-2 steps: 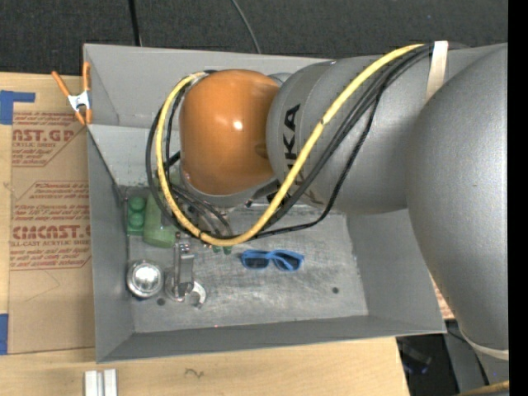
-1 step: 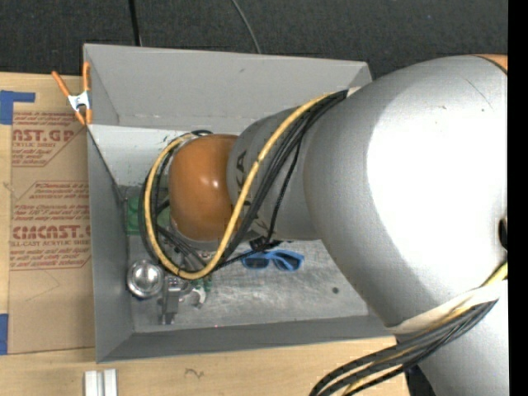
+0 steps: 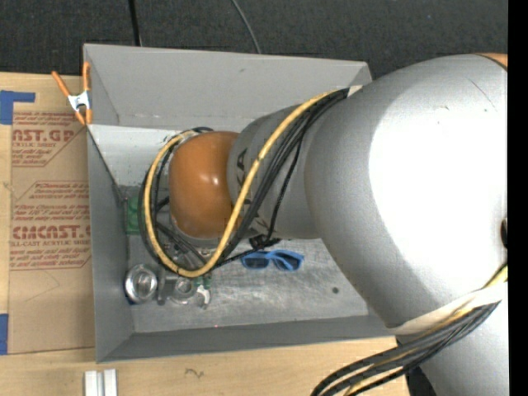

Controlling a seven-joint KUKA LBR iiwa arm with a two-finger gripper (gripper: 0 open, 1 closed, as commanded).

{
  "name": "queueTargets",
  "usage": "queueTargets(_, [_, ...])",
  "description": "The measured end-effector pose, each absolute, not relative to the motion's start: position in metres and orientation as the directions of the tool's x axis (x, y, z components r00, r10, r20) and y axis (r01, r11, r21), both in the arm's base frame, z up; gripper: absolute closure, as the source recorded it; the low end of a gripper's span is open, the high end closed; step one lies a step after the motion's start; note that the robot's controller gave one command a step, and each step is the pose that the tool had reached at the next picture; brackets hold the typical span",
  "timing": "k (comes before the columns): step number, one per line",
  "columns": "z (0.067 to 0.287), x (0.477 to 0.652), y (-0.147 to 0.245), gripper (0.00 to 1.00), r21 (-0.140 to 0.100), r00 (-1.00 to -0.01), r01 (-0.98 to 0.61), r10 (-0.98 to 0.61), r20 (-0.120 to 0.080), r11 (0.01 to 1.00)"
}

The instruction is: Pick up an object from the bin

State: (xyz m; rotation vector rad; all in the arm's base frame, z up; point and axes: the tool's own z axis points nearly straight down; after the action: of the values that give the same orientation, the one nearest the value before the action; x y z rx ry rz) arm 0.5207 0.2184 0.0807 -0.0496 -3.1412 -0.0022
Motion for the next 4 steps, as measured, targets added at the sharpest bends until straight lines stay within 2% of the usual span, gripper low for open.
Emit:
queueTargets(1, [0.168, 0.488, 0.215, 1.00, 0.003, -1.000, -0.019, -0.019, -0.006, 1.000])
queueTargets(2, [0.163, 0.495, 0.145, 1.00, -0.003, -0.994, -0.113, -0.113, 0.000, 0.994])
queueTargets(3, [0.163, 0.494, 0.149, 0.00, 0.001, -0.993, -0.118, -0.118, 0.000, 0.993])
queueTargets(4, [0.069, 0.506, 0.167, 0.00, 0.003, -1.000, -0.021, -0.021, -0.005, 1.000])
